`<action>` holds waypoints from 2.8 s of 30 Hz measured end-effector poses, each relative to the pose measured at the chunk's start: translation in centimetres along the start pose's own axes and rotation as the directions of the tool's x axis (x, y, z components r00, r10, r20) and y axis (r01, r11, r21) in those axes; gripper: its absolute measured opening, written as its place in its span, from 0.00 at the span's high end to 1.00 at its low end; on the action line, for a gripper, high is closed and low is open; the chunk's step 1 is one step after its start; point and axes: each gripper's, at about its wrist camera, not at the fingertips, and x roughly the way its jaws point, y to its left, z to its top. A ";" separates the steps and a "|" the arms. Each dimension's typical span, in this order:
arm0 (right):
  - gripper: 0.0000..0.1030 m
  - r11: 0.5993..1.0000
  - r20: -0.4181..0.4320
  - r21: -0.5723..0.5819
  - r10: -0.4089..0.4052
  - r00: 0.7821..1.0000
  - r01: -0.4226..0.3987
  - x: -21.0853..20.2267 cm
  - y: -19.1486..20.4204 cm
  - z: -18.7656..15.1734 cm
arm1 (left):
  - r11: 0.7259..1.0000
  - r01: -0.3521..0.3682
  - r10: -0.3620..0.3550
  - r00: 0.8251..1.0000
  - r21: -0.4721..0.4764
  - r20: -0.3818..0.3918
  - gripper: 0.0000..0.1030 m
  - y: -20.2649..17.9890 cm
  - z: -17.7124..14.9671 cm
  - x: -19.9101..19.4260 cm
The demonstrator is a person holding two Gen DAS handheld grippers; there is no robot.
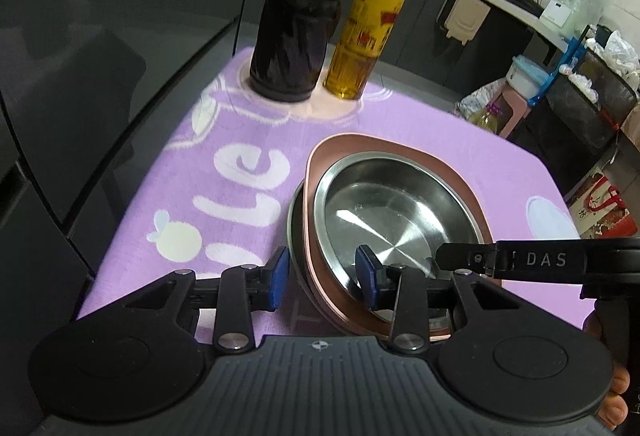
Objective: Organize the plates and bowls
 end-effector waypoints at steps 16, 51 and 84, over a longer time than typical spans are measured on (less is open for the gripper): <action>0.68 0.999 0.114 -0.014 0.037 0.993 -0.036 -7.0 1.1 -2.1 | 0.999 0.018 -0.021 0.997 0.040 0.078 0.67 -2.3 -1.4 -5.7; 0.67 0.991 0.143 0.132 -0.029 0.989 0.010 -15.3 -4.2 -13.5 | 0.974 0.126 -0.120 0.992 0.189 -0.043 0.69 -9.0 -10.6 -10.5; 0.62 0.990 0.103 0.131 0.043 0.994 -0.056 -12.5 -4.1 -12.8 | 0.982 0.117 -0.117 0.993 0.150 -0.012 0.67 -6.3 -10.1 -10.9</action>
